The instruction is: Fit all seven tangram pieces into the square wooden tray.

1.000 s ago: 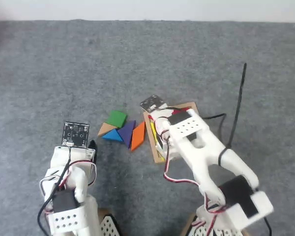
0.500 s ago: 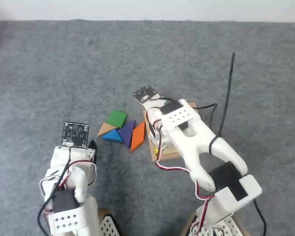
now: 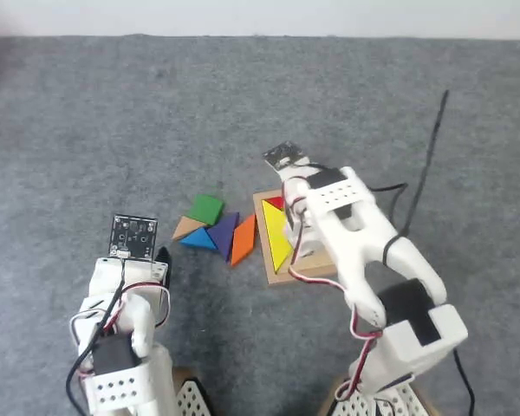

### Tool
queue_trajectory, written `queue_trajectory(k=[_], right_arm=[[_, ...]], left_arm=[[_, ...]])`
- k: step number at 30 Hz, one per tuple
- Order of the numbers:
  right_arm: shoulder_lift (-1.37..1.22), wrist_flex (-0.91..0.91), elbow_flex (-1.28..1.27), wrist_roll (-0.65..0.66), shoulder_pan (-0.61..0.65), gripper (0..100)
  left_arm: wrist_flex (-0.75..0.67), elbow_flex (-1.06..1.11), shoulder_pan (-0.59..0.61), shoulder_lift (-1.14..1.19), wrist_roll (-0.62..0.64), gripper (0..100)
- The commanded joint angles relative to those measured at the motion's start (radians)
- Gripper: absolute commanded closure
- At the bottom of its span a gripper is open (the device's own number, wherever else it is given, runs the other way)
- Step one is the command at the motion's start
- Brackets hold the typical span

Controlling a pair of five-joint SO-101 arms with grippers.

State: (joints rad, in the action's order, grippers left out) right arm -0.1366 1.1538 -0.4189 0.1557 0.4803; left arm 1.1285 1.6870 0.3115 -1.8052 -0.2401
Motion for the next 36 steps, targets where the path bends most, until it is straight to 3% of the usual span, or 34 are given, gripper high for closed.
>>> queue_trajectory(k=[1, 6, 13, 17, 22, 28, 32, 36], right_arm=[[0.010, -0.001, 0.034, -0.066, 0.048, 56.2], [0.127, 0.035, 0.052, -0.104, -0.001, 56.2], [0.484, 0.087, -0.064, -0.080, -0.033, 56.3], [0.641, 0.056, -0.218, 0.009, -0.200, 56.3], [0.745, -0.038, -0.445, 0.071, -0.441, 56.4], [0.848, -0.260, -0.721, 0.147, -0.463, 56.4], [0.885, -0.263, -0.747, 0.140, -0.467, 56.4], [0.875, -0.295, -0.787, 0.104, -0.460, 56.4]], left_arm=[[0.008, -0.004, 0.006, -0.011, -0.011, 82], [0.002, -0.004, 0.008, -0.011, -0.011, 82], [-0.029, -0.081, 0.023, -0.014, -0.011, 82], [0.009, -0.203, 0.086, -0.009, -0.035, 82], [0.072, -0.320, 0.069, 0.032, -0.084, 82], [0.164, -0.697, -0.049, 0.408, -0.078, 82], [0.350, -1.090, -0.124, 0.772, -0.078, 82], [0.551, -1.440, -0.278, 1.138, -0.026, 82]])
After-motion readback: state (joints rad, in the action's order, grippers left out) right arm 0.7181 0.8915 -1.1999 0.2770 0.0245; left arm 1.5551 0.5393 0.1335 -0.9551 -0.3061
